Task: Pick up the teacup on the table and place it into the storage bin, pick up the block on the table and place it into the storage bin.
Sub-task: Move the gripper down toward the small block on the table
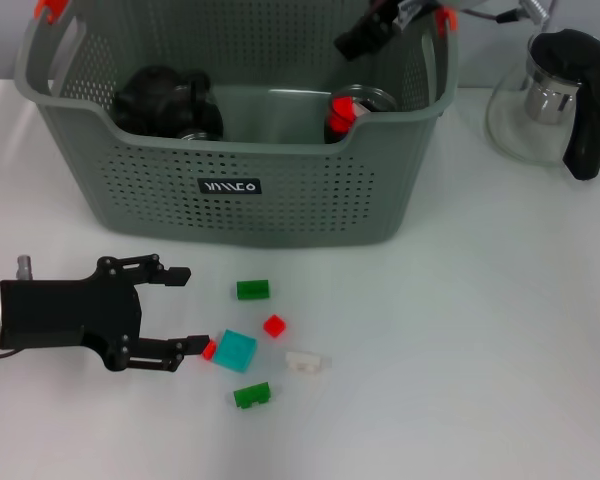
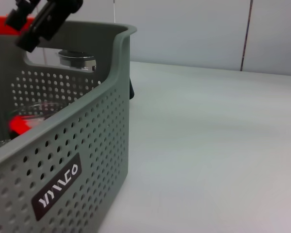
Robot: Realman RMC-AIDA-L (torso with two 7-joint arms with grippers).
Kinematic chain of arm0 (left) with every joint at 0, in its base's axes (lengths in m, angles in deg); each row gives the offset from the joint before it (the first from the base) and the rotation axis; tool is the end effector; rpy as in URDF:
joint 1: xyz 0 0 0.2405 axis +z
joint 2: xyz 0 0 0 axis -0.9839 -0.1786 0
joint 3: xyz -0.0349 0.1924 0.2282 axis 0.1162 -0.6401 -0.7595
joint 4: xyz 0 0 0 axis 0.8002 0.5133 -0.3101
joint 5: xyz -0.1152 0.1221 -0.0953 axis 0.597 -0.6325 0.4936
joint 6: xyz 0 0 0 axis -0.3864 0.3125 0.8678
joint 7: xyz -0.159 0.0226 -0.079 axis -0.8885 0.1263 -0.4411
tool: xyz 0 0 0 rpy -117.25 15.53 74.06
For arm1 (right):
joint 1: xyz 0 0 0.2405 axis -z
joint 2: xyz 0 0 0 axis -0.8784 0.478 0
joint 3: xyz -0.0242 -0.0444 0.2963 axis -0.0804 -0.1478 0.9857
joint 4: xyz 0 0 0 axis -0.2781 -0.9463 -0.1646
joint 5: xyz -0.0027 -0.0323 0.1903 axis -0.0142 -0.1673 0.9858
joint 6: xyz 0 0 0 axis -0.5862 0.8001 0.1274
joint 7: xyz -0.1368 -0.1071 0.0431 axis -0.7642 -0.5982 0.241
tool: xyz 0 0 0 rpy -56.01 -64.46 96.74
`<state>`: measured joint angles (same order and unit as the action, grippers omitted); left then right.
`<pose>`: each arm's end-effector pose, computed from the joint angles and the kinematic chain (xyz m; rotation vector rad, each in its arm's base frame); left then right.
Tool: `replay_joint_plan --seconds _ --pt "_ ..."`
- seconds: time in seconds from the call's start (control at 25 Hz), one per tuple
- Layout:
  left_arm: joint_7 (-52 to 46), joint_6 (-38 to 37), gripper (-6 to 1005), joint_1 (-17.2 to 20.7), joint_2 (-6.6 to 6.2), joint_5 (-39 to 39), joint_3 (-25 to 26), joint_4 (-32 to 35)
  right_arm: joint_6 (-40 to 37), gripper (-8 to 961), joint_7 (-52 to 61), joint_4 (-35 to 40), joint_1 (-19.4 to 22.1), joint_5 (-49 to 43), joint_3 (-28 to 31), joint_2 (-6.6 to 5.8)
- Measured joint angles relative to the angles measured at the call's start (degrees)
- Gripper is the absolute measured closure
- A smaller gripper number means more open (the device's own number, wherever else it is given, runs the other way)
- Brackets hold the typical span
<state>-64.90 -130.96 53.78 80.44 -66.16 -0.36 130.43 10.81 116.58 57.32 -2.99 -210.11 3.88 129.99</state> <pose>-0.3161 0.3061 -0.0428 -2.8060 -0.2955 -0.4221 0.0751 0.5154 -0.0681 -2.4075 0.3933 -0.2121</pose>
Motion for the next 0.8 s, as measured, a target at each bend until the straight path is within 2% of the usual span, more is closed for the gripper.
replay_joint_plan --seconds 0.12,0.24,0.28,0.32,0.48,0.64,0.8 --pt "-0.02 0.0 152 0.13 0.0 -0.01 0.04 0.01 -0.85 355 -0.03 4.17 1.72 0.7 0.0 0.03" --pt "-0.2 -0.01 153 0.16 0.0 -0.15 0.07 0.05 -4.05 264 -0.84 11.53 4.8 4.64 -0.2 0.06" --pt "-0.2 -0.06 153 0.16 0.0 -0.18 0.07 0.06 -8.05 228 -2.0 18.27 7.41 9.37 -0.23 -0.05" --pt "-0.19 -0.05 153 0.2 0.01 -0.23 0.09 0.06 -8.05 192 -2.0 18.27 7.41 9.37 -0.23 -0.05" --pt "0.0 -0.08 153 0.26 0.06 -0.25 0.1 0.09 -17.19 48 -4.22 30.08 12.76 17.28 -0.25 -0.12" --pt "0.01 -0.09 153 0.2 0.02 -0.21 0.09 0.1 -27.13 16 -5.54 39.41 17.59 23.34 -0.61 -0.1" --pt "0.01 -0.1 152 -0.02 0.01 -0.31 0.09 0.09 -38.7 8 -5.85 42.93 19.43 25.33 -0.81 -0.09"
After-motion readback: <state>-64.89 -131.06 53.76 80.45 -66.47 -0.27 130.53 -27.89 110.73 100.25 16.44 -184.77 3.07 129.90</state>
